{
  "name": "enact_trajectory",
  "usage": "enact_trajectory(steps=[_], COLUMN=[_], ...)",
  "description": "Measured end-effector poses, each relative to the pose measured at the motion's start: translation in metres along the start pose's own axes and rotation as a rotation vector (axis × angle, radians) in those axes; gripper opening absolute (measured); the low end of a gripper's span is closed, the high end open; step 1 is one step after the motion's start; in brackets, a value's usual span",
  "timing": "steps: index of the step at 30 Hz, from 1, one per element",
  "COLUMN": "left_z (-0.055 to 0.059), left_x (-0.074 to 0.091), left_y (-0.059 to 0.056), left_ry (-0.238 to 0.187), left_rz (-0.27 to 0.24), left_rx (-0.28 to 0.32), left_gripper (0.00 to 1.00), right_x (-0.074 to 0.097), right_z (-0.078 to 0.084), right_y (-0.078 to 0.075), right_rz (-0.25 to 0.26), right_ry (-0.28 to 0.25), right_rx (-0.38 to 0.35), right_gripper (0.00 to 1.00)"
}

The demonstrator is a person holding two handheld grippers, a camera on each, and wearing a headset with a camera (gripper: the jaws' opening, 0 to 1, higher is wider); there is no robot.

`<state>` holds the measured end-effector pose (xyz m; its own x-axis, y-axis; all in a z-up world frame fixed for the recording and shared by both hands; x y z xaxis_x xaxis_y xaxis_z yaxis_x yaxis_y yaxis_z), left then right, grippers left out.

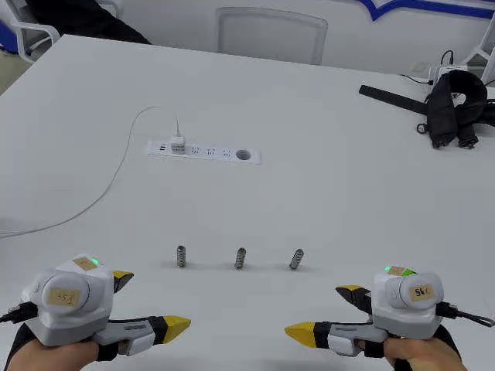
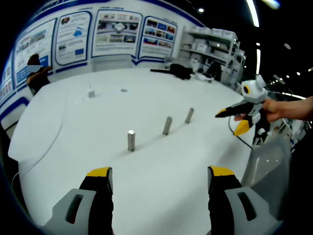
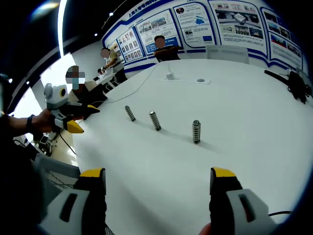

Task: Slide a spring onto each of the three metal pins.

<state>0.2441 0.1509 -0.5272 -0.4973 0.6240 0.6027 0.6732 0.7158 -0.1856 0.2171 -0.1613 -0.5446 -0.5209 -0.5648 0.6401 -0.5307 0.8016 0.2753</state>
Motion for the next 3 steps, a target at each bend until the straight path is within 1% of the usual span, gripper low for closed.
enact_trajectory(steps=[3], left_z=[0.0019], left_x=[0.0007], left_y=[0.0005], left_ry=[0.002], left_rz=[-0.001], left_rx=[0.002], left_gripper=[0.81], right_x=[-0.0016], right_z=[0.0014], right_y=[-0.0002], right_rz=[0.0], right_ry=[0.005], right_rx=[0.002], right_gripper=[0.89])
Point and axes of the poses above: the centre of the closed fingertips' face, and the gripper's own axes: x roughly backward along the fingers, y roughly to its left, z roughly out of its underside, the point moved 7 cm from there along x, roughly backward along the fingers, and after that the axes turned 1 degree about y, right-handed, at the moved point
